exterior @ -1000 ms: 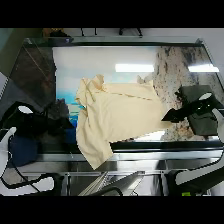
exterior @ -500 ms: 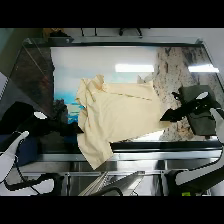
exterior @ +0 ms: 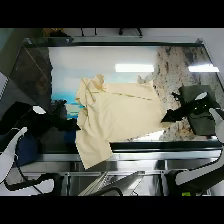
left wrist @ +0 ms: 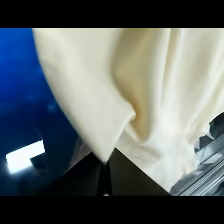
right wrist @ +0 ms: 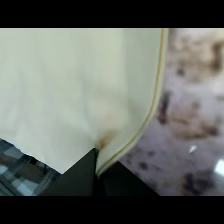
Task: Fold the shirts.
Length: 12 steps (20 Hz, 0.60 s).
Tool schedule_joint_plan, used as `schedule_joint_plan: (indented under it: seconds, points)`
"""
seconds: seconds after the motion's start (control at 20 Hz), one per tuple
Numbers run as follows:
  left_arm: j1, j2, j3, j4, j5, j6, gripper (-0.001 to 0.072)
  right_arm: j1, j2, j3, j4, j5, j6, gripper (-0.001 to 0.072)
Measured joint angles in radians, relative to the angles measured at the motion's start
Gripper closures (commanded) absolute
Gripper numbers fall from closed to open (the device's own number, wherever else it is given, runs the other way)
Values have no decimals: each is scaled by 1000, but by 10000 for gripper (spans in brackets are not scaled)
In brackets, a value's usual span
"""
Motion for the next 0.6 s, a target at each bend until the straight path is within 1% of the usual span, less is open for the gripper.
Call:
schedule_joint_plan:
  seconds: [0.15,0.25,0.35,0.45,0.55,0.6]
  points:
    - [4,6,83,-18,-43,-2,690,1,26,18,3,18,0,694]
    - [16,32,168,-56,-98,-5,690,-4,83,74,66,56,5,694]
    - [48,89,288,-113,-159,-11,690,-14,163,166,159,81,11,694]
    - [93,163,431,-167,-205,-27,690,-39,266,290,297,84,16,694]
    - [149,252,599,-220,-226,-50,689,-79,380,415,444,46,16,693]
    - [180,302,694,-248,-222,-62,689,-100,437,465,500,5,19,692]
